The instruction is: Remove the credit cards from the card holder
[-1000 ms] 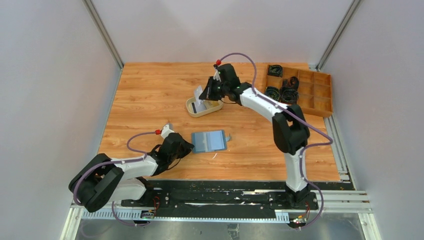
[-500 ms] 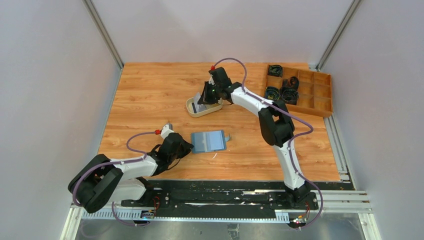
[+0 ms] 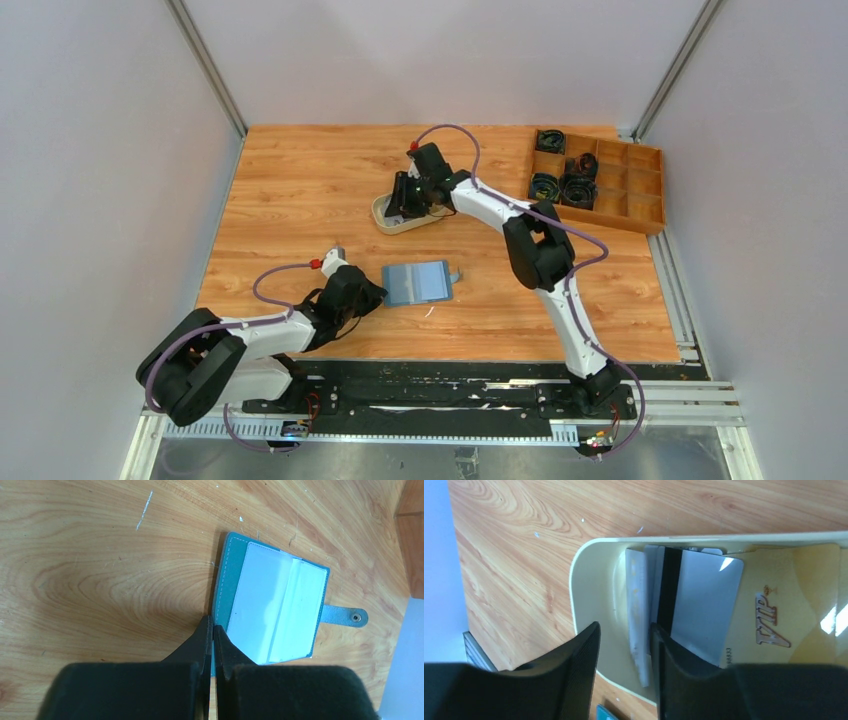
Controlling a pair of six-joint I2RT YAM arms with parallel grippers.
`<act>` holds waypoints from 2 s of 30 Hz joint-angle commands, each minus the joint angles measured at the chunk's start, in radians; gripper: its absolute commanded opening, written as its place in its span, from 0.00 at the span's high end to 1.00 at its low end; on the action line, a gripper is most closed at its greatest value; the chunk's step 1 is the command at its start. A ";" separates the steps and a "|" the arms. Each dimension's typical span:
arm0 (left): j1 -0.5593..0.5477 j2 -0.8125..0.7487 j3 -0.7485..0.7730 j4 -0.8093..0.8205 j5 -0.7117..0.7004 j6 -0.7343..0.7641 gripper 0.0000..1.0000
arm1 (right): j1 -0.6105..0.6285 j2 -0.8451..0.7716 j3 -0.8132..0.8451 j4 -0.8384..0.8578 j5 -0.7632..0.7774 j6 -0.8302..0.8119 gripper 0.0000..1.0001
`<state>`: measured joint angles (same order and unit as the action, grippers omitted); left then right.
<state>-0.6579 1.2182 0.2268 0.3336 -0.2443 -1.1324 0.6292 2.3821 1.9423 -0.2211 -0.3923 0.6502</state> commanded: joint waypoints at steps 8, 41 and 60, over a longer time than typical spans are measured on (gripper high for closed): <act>-0.011 -0.041 0.036 -0.129 -0.036 0.037 1.00 | 0.065 -0.173 0.050 -0.118 0.218 -0.253 0.26; -0.149 -0.086 0.973 -0.856 -0.191 0.503 1.00 | 0.160 -1.263 -1.038 0.260 0.650 -0.256 0.08; -0.055 0.006 1.134 -0.718 0.007 0.455 1.00 | -0.273 -0.835 -1.181 1.818 -0.287 0.829 0.12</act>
<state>-0.7166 1.2156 1.3277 -0.4538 -0.2691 -0.6872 0.3737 1.3888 0.6868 1.1606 -0.5045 1.1152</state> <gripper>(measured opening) 0.005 0.900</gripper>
